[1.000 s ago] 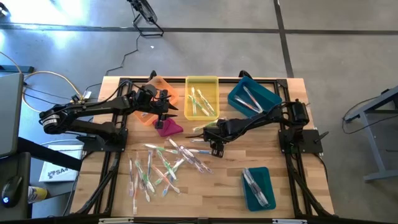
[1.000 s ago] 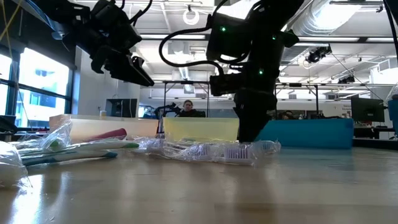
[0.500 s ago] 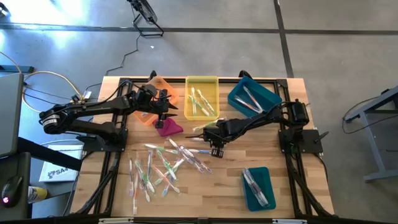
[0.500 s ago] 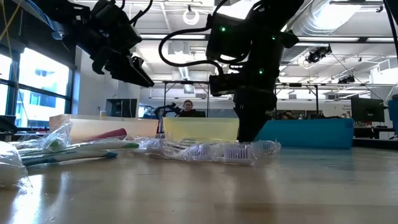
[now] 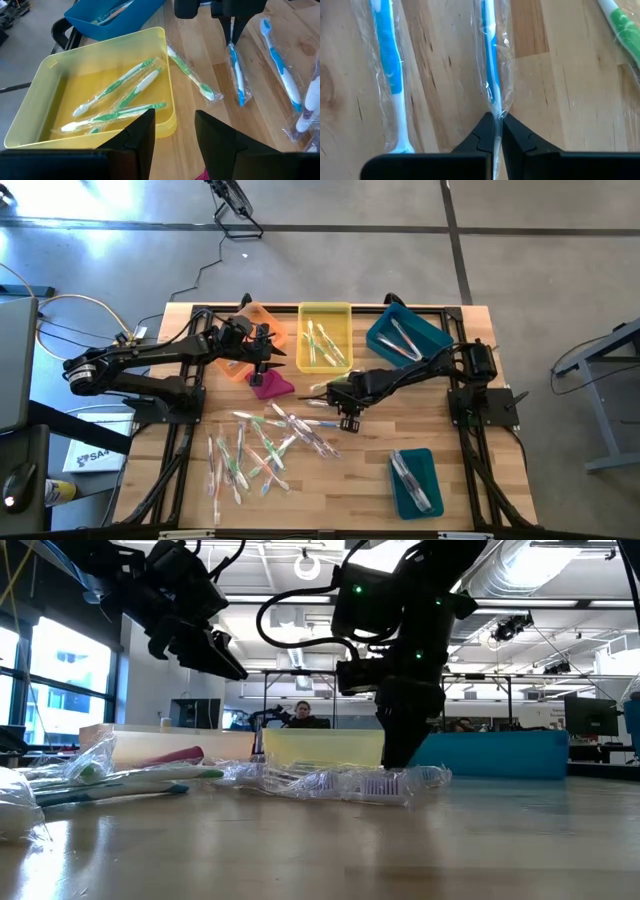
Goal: Pick & Place Toothbrushes
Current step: Put the blue toothbrush into the orange bin
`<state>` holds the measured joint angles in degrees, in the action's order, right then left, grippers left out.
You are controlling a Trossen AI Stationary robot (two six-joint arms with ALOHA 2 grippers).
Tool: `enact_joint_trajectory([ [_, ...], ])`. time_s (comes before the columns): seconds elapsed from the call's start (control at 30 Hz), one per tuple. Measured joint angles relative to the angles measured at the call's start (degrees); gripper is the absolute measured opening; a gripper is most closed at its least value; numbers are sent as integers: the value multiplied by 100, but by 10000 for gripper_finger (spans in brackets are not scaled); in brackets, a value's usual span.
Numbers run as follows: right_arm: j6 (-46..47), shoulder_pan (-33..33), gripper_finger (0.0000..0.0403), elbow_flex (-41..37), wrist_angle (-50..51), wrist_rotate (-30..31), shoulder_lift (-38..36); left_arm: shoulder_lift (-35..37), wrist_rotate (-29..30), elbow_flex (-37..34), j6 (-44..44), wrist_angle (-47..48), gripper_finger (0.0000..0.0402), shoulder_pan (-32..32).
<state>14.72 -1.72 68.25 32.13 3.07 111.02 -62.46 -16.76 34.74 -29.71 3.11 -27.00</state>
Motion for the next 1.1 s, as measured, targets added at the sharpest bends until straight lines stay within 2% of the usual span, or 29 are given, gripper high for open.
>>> enact_joint_trajectory([
  [0.23, -24, 66, 5, -31, 139, -213, -286, 0, -18, 72, 235, 0, 134, -1],
  [0.57, -268, 271, 5, -16, 99, -139, -1258, 2, -10, 841, 46, -5, 134, -1],
  [0.93, -813, 536, 5, -15, 455, 504, -2462, 2, -32, 1749, -49, 0, 134, -3],
  [1.1, -1262, 551, 5, -15, 12, 769, -2913, 4, -426, 1826, 273, -39, 134, -5],
])
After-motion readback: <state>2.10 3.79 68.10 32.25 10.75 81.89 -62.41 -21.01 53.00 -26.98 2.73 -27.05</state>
